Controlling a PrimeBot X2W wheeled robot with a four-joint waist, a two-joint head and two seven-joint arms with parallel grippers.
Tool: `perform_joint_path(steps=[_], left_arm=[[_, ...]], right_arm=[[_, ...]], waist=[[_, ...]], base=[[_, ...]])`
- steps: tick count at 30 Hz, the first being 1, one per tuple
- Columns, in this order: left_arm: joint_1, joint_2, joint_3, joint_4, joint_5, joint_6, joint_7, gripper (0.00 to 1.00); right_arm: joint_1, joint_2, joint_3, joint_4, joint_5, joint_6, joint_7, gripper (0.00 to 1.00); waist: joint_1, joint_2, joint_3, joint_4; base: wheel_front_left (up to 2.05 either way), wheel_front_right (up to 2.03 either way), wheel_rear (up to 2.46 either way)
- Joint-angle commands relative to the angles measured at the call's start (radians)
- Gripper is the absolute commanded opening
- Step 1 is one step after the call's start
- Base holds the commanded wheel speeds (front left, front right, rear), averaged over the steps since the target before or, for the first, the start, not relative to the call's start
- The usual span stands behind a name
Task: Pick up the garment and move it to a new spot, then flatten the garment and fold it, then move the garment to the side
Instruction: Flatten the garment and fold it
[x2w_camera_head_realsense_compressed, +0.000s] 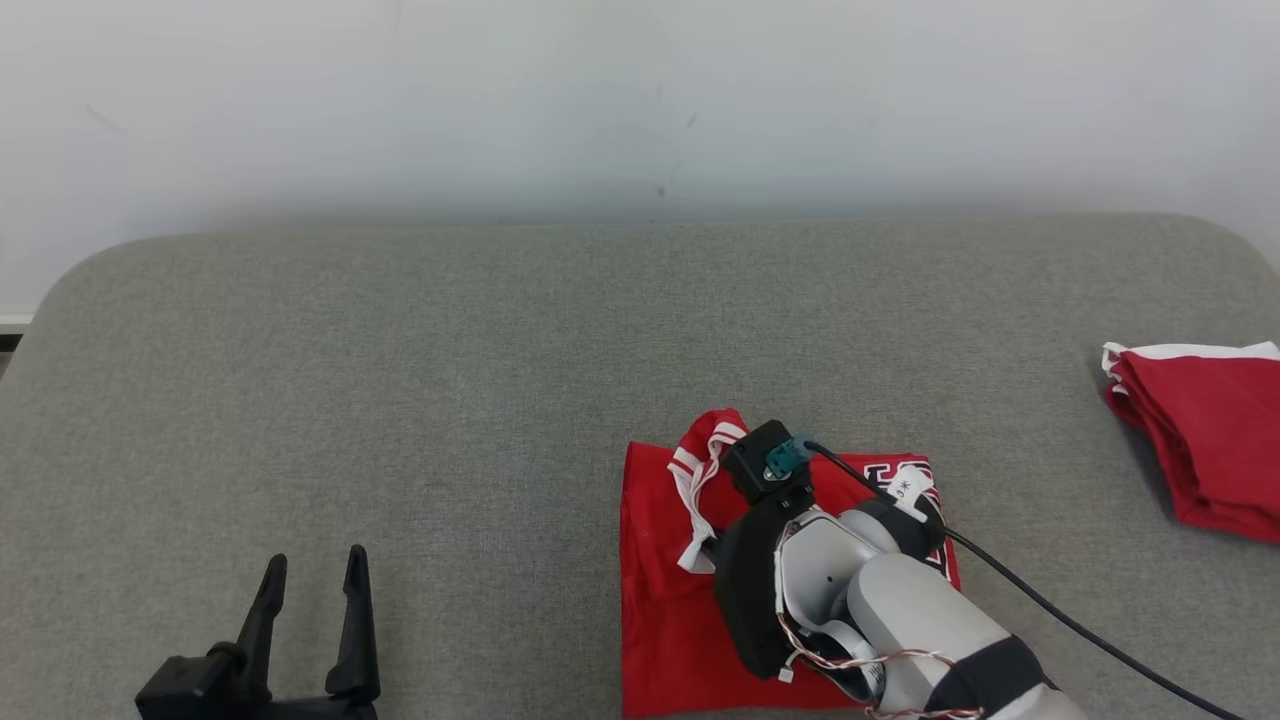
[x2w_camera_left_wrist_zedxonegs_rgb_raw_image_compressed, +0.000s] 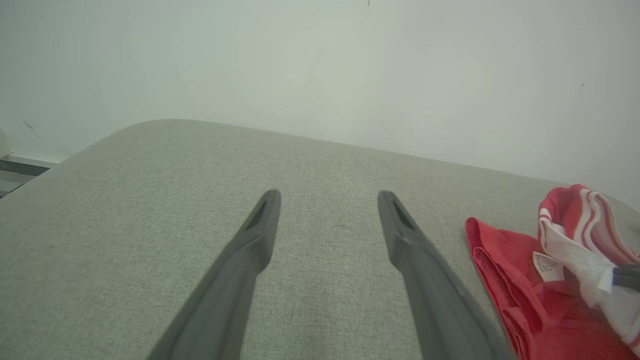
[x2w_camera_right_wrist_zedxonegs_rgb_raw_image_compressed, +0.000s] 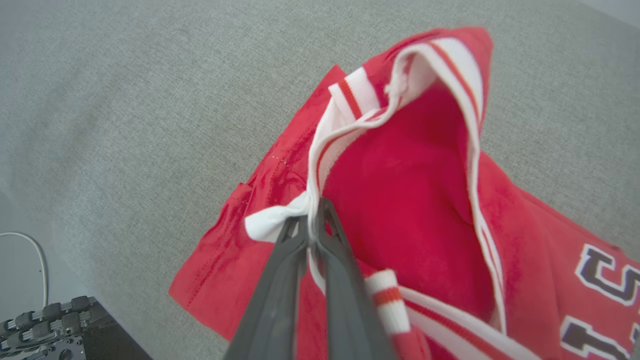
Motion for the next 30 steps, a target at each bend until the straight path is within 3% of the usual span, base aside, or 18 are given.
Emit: perform_joint_path(steps=[1, 5, 6, 7, 17, 30], left_arm=[[-0.015, 0.0, 0.0, 0.002, 0.008, -0.006, -0.002, 1.0], [-0.017, 0.0, -0.009, 0.01, 0.009, -0.009, -0.002, 1.0], [-0.018, 0.0, -0.012, 0.013, 0.01, -0.011, -0.002, 1.0], [-0.02, 0.0, -0.015, 0.017, 0.012, -0.012, -0.002, 1.0], [-0.006, 0.0, 0.002, 0.023, 0.015, -0.014, -0.002, 1.0], [0.014, 0.0, 0.035, 0.004, 0.022, -0.009, -0.002, 1.0]], right_arm=[[-0.016, 0.009, 0.005, 0.019, 0.007, 0.0, -0.012, 0.0], [-0.046, 0.03, 0.033, 0.109, 0.03, 0.0, -0.034, 0.0], [-0.054, 0.032, 0.039, 0.124, 0.034, 0.0, -0.044, 0.2], [-0.063, 0.035, 0.047, 0.135, 0.04, 0.0, -0.061, 1.0], [-0.127, 0.04, 0.08, 0.048, 0.233, 0.0, -0.277, 1.0], [-0.063, -0.094, -0.048, -0.001, 0.088, 0.0, -0.574, 1.0]], waist=[[0.0, -0.0001, 0.004, 0.005], [0.0, -0.0001, 0.009, 0.015], [0.0, -0.0001, 0.01, 0.017], [0.0, -0.0001, 0.01, 0.019], [0.0, -0.0001, -0.008, 0.0], [0.0, -0.0001, -0.038, -0.056]], base=[[0.0, 0.0, 0.0], [0.0, 0.0, 0.0], [0.0, 0.0, 0.0], [0.0, 0.0, 0.0], [0.0, 0.0, 0.0], [0.0, 0.0, 0.0]])
